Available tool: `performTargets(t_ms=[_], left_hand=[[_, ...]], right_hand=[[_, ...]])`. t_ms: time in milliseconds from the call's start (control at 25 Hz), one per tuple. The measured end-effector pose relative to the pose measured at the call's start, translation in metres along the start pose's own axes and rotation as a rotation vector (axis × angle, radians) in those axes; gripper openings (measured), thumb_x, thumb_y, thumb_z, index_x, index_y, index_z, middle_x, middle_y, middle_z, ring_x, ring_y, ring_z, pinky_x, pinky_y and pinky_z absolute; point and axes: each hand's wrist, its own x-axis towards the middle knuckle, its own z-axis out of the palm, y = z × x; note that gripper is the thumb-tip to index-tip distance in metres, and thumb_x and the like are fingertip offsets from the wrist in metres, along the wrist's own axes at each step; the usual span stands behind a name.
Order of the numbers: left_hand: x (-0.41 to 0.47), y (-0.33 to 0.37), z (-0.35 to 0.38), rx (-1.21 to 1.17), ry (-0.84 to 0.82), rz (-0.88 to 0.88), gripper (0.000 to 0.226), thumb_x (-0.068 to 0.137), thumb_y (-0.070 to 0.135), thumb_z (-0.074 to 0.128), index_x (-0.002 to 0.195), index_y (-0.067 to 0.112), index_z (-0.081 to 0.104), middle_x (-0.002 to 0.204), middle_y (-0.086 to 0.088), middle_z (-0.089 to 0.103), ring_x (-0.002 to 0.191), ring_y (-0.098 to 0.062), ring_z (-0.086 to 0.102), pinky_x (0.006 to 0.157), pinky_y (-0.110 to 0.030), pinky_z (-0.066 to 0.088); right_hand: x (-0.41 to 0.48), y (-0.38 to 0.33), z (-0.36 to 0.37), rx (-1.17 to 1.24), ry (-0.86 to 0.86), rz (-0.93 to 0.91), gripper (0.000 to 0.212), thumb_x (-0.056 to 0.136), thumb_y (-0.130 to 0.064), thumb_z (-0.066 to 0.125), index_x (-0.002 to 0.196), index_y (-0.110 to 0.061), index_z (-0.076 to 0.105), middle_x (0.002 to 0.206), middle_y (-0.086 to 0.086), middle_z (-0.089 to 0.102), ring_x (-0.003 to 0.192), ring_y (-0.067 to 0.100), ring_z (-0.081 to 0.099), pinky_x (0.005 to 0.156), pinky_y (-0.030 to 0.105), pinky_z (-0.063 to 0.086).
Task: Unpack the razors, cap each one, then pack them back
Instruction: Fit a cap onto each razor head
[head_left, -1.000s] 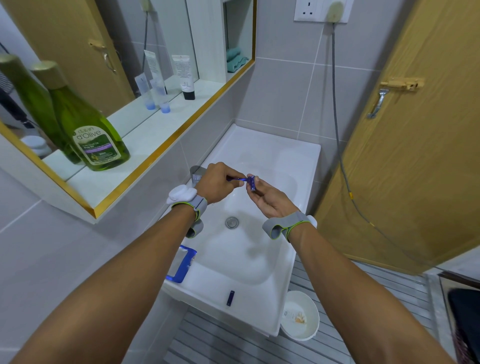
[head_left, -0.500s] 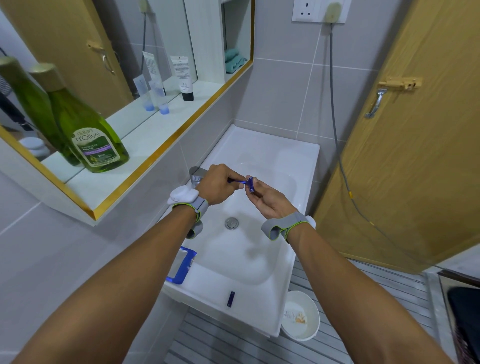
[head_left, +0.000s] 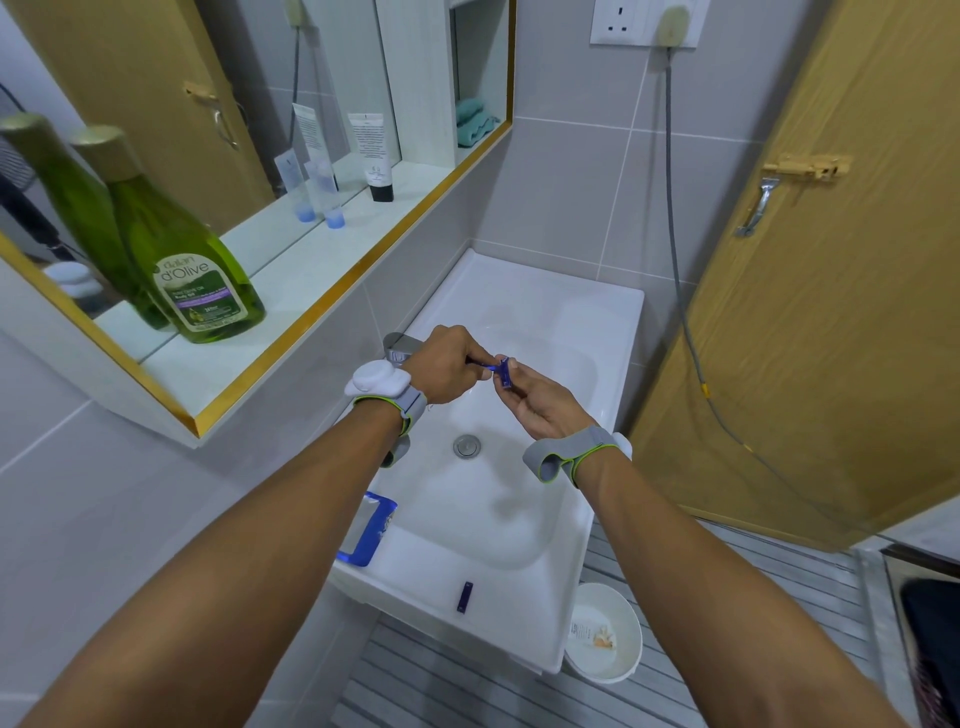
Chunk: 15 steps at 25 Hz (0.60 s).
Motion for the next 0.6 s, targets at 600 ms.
performTargets(t_ms=[600], left_hand=[[-0.009, -0.021, 0.021, 0.111, 0.030, 0.047, 0.022, 0.090, 0.002, 0.059, 0.101, 0.008, 0.077, 0.071, -0.025, 0.063, 0.062, -0.027, 0.039, 0.062, -0.030, 0.036]], right_hand=[[0.011, 0.021, 0.000, -0.023, 0.060, 0.102, 0.015, 0.094, -0.007, 0.054, 0.093, 0.005, 0.062, 0.097, 0.016, 0.064, 0.088, 0.021, 0.063, 0.068, 0.025, 0.061]])
